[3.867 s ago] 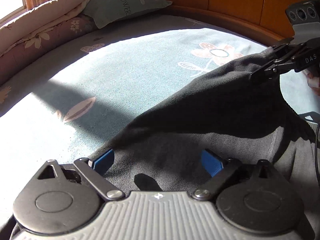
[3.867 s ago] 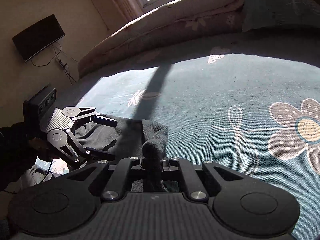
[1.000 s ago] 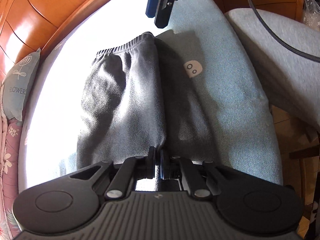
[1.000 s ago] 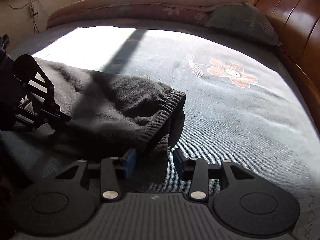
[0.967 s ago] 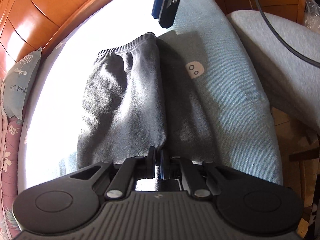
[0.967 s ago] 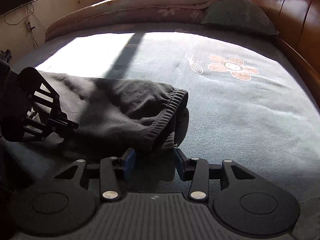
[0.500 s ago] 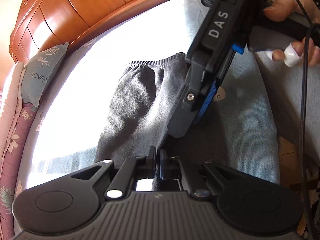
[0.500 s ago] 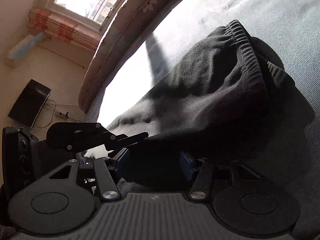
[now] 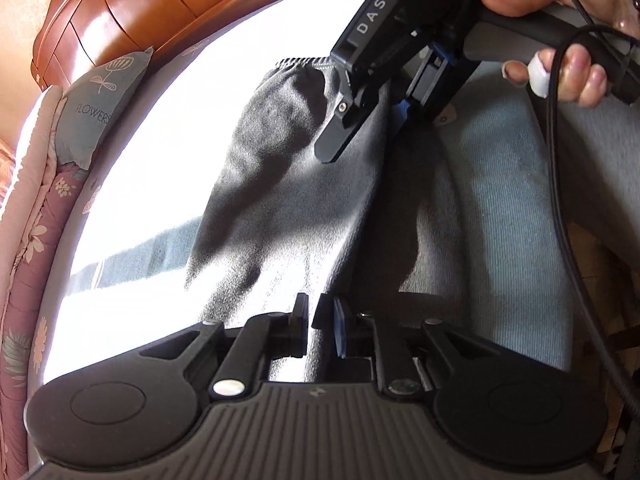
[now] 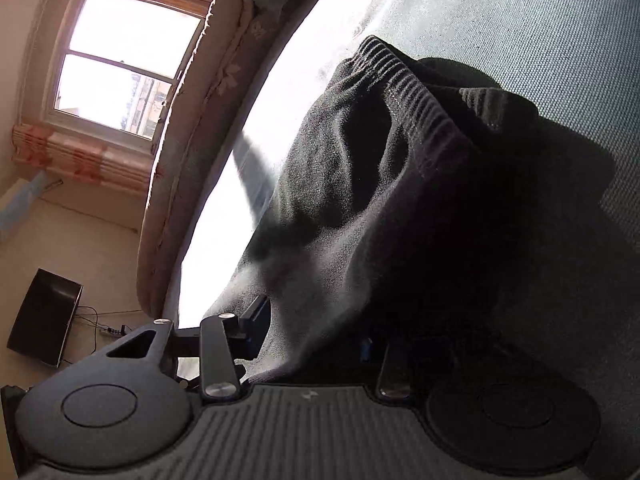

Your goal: Fold clothes

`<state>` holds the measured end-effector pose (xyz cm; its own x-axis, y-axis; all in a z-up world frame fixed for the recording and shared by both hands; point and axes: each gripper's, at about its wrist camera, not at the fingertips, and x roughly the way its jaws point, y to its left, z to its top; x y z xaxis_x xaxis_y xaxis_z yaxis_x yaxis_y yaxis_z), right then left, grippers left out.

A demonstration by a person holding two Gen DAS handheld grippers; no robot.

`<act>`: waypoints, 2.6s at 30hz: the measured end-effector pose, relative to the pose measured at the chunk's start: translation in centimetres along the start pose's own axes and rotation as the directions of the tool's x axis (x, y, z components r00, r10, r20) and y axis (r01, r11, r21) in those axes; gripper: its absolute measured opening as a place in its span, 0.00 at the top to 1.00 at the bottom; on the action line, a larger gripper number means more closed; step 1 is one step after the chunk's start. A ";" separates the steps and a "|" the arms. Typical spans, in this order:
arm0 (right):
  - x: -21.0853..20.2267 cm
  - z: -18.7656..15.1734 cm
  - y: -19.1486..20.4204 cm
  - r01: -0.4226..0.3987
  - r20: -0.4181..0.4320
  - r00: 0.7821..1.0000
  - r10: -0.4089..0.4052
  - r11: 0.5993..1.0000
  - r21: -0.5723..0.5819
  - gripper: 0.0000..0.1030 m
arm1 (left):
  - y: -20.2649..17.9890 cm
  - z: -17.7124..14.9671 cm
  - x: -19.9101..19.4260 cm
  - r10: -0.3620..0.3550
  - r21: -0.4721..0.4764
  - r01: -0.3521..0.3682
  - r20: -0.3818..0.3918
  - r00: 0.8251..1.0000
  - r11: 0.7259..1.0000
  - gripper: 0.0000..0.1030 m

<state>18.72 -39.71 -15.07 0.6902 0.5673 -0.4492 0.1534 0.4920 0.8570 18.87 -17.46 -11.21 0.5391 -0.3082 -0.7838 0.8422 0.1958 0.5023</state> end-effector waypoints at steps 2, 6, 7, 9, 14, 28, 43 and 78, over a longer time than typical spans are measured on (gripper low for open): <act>-0.1 0.0 -0.3 -0.007 0.001 1.000 0.007 1.000 0.001 0.61 | -0.5 -1.1 0.1 0.035 0.020 -0.035 -0.015 0.999 0.999 0.84; -0.2 0.2 -0.2 -0.003 0.000 1.000 0.003 1.000 -0.009 0.63 | -1.8 -2.3 -0.3 0.110 0.116 -0.105 -0.035 0.993 0.988 0.82; -0.2 0.3 -0.2 -0.002 0.000 1.000 0.002 1.000 -0.013 0.63 | -2.1 -2.6 -0.2 0.124 0.139 -0.117 -0.042 0.991 0.983 0.81; -0.2 0.3 -0.2 -0.003 -0.002 1.000 0.003 1.000 -0.014 0.63 | -2.3 -2.9 -0.4 0.129 0.168 -0.119 -0.048 0.991 0.979 0.81; -0.6 0.1 -0.3 -0.003 -0.005 1.000 0.003 1.000 -0.015 0.63 | -2.3 -3.7 -0.2 0.183 0.243 -0.167 -0.044 0.982 0.955 0.58; -0.8 0.0 -0.2 0.004 0.000 1.000 -0.004 1.000 -0.026 0.62 | -2.2 -3.9 1.1 0.275 0.198 -0.266 -0.018 0.961 0.943 0.57; -0.9 -0.4 0.0 0.019 0.016 1.000 -0.018 0.998 -0.055 0.62 | -2.5 -5.9 0.1 0.294 0.187 -0.278 -0.065 0.953 0.942 0.99; -6.1 2.9 0.1 0.357 0.245 0.923 -0.296 0.897 -0.261 0.86 | -5.0 -2.4 -4.2 -0.079 0.267 0.093 -0.063 0.995 0.959 0.99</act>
<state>16.58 -45.03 -11.47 0.7653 0.2164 -0.6062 0.1989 0.8162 0.5425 12.41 -14.90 -11.36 0.4701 -0.2638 -0.8423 0.8577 -0.0889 0.5065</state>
